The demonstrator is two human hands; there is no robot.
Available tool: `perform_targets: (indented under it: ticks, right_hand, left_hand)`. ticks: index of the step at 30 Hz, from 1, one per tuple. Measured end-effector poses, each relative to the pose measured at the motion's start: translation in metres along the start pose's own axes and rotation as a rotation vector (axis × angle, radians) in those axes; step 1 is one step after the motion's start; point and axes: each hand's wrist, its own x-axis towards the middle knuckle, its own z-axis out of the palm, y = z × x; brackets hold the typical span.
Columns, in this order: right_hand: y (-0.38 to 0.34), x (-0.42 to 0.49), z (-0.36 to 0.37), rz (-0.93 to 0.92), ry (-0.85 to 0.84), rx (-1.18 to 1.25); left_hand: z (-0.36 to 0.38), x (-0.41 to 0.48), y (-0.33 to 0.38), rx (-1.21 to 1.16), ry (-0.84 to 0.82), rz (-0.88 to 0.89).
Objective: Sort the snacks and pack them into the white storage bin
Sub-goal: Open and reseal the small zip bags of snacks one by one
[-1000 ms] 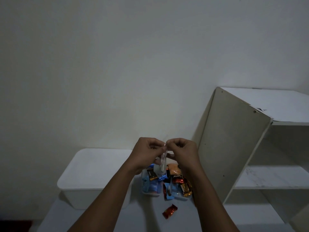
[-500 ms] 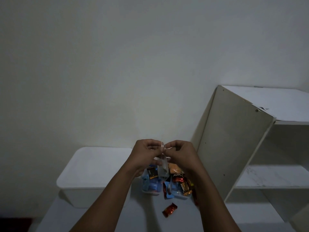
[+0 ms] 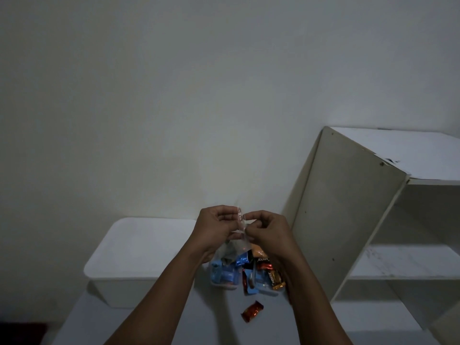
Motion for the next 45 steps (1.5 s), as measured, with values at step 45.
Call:
perform_targets:
  ticks: [45]
  right_hand:
    - [0.095,-0.008,-0.050,0.522,0.119,0.577]
  left_hand:
    - [0.002,-0.023,-0.127,0.015,-0.071,-0.319]
